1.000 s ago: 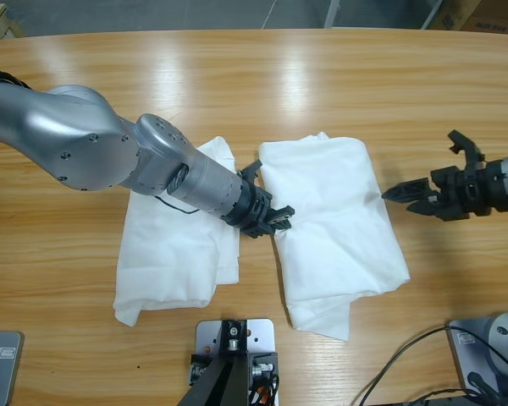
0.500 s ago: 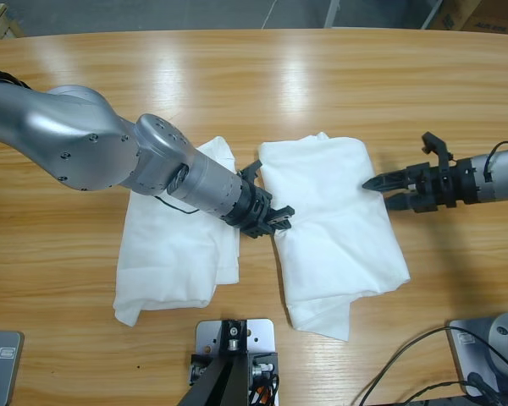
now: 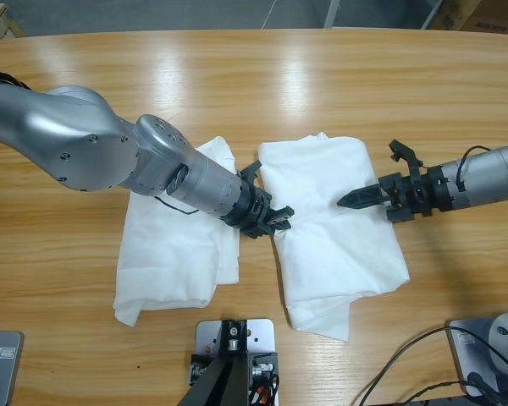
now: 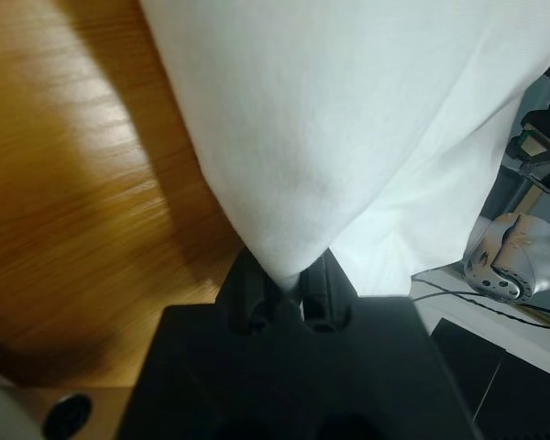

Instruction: Fold clothes

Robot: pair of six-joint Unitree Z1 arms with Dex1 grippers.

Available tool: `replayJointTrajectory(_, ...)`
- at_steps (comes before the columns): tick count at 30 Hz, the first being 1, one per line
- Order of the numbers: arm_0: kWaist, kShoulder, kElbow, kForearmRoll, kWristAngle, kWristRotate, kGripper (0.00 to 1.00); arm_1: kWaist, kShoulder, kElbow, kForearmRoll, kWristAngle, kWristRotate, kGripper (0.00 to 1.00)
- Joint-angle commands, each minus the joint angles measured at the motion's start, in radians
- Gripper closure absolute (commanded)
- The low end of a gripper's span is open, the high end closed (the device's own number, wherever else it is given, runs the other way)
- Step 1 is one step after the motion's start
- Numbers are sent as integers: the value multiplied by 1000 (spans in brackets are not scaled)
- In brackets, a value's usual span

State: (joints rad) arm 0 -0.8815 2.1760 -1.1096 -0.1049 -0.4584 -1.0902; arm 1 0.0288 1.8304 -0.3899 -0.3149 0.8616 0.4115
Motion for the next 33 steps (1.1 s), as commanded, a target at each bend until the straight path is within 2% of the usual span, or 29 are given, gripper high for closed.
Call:
replayJointTrajectory(1,-10,59,42,-1,16,-13,1000,22,182,51,-37,-14,18,556)
replayJointTrajectory(2,-10,59,42,-1,17,-13,1000,22,181,51,-38,-13,18,706)
replayJointTrajectory(3,-9,59,43,-6,17,-15,1000,22,181,51,-39,-13,18,773)
replayJointTrajectory(5,-3,59,50,-32,18,-24,1000,22,180,52,-47,-13,18,1000)
replayJointTrajectory(9,13,48,54,-68,20,-33,1000,25,172,60,-81,-13,17,1000)
replayJointTrajectory(14,15,37,54,-87,17,-27,1000,83,130,59,-102,-33,35,1000)
replayJointTrajectory(18,15,2,51,-72,18,-13,1000,122,47,57,-96,-64,69,1000)
replayJointTrajectory(26,32,-124,32,24,21,39,1000,212,-164,-24,87,-99,135,1000)
replayJointTrajectory(33,47,-163,36,51,32,53,1000,298,-192,-177,165,-135,184,1000)
